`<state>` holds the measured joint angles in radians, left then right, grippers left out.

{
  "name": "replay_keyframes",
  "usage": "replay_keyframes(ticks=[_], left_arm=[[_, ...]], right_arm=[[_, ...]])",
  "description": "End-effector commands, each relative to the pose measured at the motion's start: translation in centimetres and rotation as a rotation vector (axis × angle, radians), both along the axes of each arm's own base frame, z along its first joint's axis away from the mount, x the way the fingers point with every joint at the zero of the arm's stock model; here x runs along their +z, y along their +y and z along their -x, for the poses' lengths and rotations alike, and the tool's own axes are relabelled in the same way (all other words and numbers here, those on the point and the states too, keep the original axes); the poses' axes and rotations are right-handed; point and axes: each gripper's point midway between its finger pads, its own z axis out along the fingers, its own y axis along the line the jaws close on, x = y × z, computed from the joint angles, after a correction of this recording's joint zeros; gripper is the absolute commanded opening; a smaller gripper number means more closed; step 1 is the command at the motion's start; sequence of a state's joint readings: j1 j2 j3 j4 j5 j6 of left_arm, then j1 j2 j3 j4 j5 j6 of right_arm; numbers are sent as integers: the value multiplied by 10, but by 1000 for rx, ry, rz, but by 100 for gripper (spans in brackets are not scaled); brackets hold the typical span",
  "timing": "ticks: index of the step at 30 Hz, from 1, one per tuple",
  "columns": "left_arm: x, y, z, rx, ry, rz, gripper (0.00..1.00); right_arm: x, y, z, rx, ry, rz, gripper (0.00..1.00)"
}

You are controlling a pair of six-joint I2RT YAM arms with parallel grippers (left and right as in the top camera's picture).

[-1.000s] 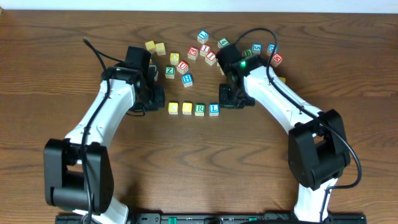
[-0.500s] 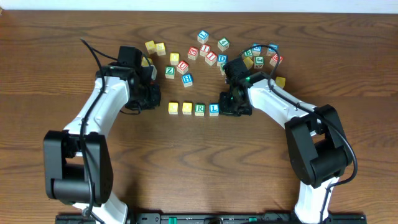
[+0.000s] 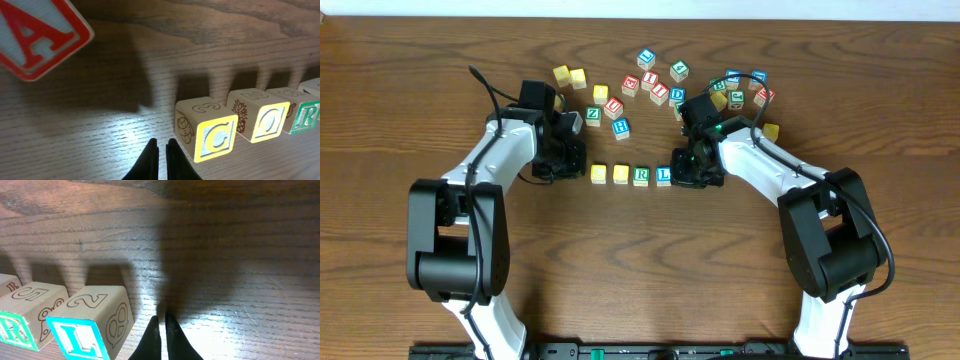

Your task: Spell out CORL

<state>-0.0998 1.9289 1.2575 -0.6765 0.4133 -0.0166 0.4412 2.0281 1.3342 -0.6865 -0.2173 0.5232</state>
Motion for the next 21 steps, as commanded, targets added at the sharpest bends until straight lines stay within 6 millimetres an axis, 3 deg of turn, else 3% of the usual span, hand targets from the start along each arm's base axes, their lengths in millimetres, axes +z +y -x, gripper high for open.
replay_keyframes(ticks=[1,21], left_arm=[[-5,-3,3,-23,14,21,7],[-7,-34,11,-102,6,21,8]], right_arm=[[-7,0,3,-14,25,-7,1],[-5,9,-3,-6,2,-47,1]])
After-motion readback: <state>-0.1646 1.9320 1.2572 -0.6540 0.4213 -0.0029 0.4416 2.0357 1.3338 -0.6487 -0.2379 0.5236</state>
